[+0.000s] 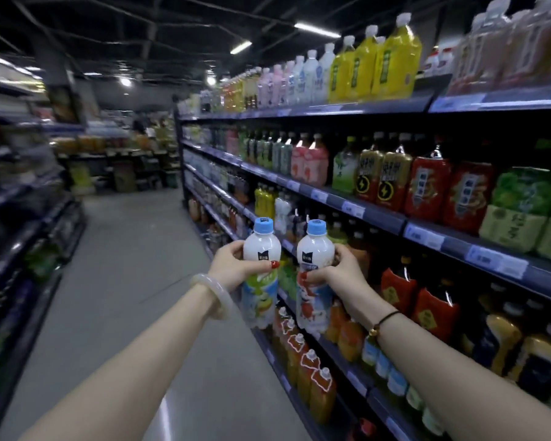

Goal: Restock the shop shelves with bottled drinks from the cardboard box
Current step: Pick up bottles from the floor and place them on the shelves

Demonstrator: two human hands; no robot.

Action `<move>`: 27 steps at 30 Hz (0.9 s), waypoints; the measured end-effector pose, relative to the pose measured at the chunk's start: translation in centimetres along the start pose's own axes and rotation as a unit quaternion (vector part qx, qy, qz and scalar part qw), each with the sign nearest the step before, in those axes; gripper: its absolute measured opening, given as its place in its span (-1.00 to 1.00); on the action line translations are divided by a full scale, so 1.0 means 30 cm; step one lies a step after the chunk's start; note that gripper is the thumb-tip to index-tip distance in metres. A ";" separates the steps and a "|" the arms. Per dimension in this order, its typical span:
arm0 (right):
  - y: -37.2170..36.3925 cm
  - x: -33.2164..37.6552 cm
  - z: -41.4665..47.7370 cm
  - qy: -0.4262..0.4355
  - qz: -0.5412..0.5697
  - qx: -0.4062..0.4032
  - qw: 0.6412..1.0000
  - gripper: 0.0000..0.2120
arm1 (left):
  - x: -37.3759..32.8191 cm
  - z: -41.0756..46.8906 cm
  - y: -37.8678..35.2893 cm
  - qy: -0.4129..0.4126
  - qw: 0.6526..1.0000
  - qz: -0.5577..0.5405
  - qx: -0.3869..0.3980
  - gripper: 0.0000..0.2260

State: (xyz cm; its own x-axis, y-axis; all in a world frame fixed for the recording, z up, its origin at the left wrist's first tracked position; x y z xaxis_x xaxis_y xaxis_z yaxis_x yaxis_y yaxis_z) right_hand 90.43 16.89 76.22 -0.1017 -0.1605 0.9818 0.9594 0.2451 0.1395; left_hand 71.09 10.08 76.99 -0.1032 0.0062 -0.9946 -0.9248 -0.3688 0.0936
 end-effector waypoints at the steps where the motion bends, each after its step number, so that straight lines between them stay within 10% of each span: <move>1: -0.024 0.014 -0.007 0.007 0.003 0.021 1.000 -0.46 | -0.010 -0.038 0.021 0.000 1.000 -0.006 -0.023 -0.60; 13: -0.466 0.153 -0.289 0.052 0.046 0.278 0.958 -0.52 | -0.052 -0.658 0.383 0.010 0.955 -0.012 -0.296 -0.67; 27: -0.985 0.395 -1.213 0.088 0.100 0.552 0.823 -0.54 | -0.124 -1.757 0.748 0.029 0.824 0.020 -0.565 -0.64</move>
State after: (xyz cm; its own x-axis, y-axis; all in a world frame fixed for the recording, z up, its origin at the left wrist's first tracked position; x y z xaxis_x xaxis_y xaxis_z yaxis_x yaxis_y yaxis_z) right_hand 70.44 -27.04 79.04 0.1617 -0.1228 0.9792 0.1196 0.9874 0.1040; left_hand 70.03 -47.21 80.50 -0.0781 -0.0594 -0.9952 0.0145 -0.9982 0.0584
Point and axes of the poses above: each hand's wrist, its own z-axis towards the middle knuckle, its own y-axis out of the back of the hand, x = y × z, the point moved 6 cm from there along z, towards the middle knuckle, and after that the axes turned 2 degrees about y, right-handed, at the moved point
